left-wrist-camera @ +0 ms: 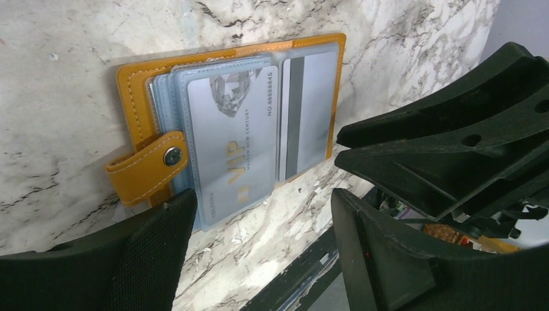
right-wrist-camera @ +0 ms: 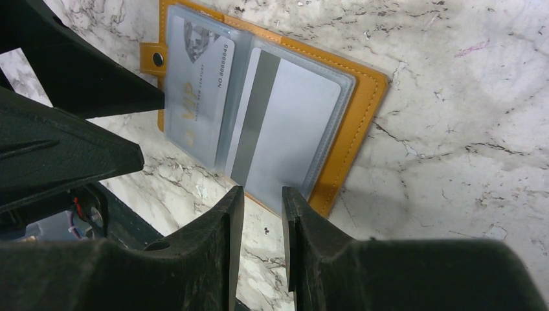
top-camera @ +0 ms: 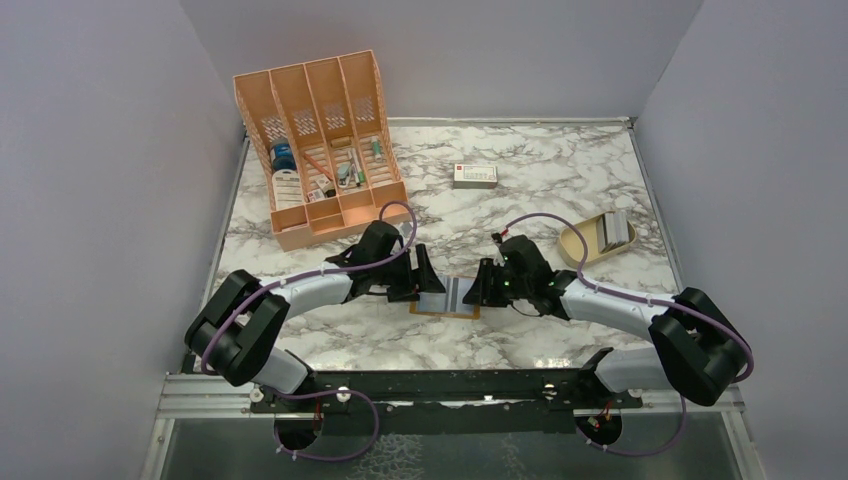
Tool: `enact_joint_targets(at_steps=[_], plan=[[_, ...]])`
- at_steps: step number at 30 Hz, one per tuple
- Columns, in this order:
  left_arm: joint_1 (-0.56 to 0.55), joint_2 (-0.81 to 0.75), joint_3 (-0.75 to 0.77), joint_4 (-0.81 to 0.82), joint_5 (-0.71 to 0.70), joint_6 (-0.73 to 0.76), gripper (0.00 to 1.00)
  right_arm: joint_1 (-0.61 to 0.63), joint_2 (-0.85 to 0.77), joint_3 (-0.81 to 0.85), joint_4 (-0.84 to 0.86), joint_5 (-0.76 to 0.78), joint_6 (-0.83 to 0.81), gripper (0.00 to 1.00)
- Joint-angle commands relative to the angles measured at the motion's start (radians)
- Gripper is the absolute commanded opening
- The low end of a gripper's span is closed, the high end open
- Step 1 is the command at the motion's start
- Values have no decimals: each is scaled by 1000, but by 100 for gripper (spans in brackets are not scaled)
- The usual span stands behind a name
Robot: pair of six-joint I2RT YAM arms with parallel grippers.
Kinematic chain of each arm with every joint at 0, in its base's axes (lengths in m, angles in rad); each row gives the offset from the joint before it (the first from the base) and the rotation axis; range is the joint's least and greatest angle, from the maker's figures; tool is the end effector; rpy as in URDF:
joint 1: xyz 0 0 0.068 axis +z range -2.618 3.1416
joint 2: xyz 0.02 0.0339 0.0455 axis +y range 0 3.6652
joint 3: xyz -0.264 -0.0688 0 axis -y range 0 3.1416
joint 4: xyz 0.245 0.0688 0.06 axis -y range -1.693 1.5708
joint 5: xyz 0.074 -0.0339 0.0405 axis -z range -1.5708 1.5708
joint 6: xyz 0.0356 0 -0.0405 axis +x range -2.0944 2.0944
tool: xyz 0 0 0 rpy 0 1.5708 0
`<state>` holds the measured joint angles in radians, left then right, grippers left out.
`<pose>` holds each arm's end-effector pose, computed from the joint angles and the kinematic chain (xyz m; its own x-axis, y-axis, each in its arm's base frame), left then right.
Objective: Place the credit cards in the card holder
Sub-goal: Turn over the card slot in the card holder.
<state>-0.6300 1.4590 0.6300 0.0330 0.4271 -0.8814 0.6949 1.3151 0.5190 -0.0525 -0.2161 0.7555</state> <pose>0.2133 -0.1738 0.1597 -0.9617 -0.1680 -0.2166 0.0445 0.6840 -0.7281 0.1790 0.1591 0.1542 -0.9230 0.1024 -0.3709 -0.1393 0.8095 0.5704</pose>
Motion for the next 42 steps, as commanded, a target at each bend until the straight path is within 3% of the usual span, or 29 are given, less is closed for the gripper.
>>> enact_joint_targets(at_steps=[1,12,20,33,42], plan=[[2,-27,-7,70,59,-37,78,9,-15,0,26,35,6,28],[-6,-9,-18,212,127,-118,78,9,-89,0,-8,79,10,29],[-38,-7,17,223,133,-131,78,9,-170,2,-46,126,20,29],[-98,23,92,233,118,-140,78,9,-551,20,-188,306,34,29],[-158,95,124,269,113,-139,78,9,-621,95,-274,353,-6,29]])
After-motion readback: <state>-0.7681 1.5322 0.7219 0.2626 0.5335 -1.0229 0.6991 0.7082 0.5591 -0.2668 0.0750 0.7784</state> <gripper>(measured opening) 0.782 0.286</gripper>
